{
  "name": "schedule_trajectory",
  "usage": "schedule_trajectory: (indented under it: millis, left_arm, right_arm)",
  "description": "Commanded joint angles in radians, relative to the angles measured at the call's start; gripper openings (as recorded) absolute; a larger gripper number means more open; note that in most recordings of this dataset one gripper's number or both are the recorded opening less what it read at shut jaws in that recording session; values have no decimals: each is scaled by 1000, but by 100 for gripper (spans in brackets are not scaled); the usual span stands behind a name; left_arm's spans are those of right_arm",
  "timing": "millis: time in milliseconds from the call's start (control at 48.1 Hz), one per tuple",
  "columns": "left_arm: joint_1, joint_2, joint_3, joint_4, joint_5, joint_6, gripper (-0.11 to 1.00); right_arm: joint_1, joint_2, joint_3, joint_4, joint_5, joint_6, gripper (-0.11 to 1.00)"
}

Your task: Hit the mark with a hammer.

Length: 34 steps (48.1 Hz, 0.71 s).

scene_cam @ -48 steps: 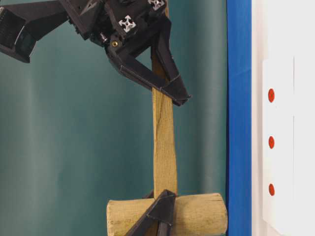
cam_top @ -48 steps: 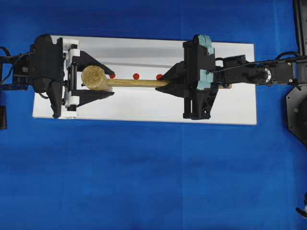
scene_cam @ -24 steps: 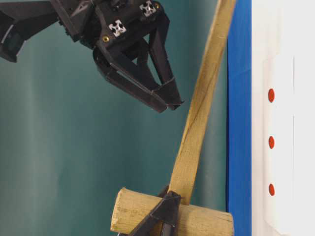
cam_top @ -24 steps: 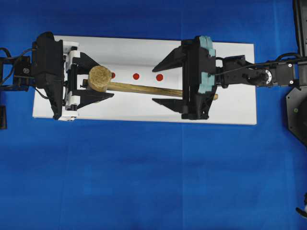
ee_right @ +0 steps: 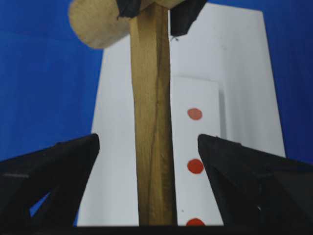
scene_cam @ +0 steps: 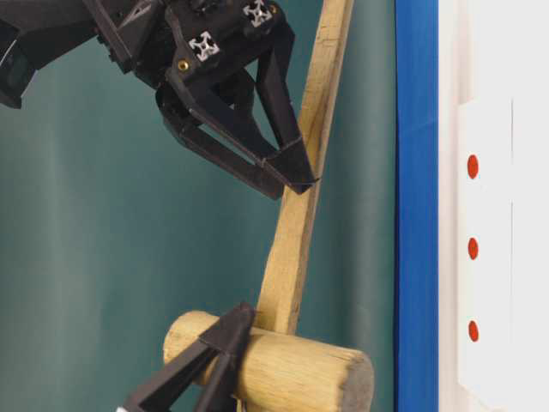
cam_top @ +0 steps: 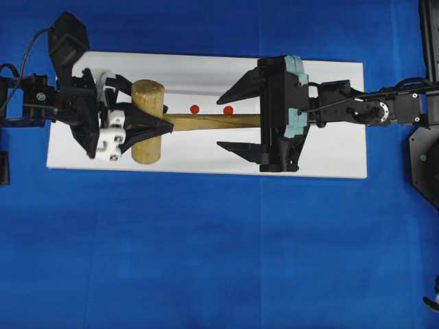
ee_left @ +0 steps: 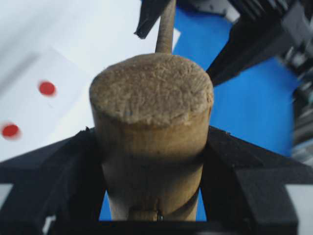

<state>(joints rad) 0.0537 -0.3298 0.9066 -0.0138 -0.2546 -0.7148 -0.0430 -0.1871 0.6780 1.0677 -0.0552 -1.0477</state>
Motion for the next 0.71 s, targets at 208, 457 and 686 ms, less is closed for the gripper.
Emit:
schedule_trajectory:
  millis: [208, 457, 686]
  left_arm:
    - [-23, -49, -21, 3, -21, -348, 45]
    - [-44, -57, -20, 3, -48, -362, 45]
    - [-46, -60, -15, 3, -46, -359, 45]
  right_arm:
    - [0, -12, -14, -25, -6, 2, 90]
    - [0, 0, -12, -35, -20, 2, 89]
    - [0, 9, -12, -63, -11, 2, 65]
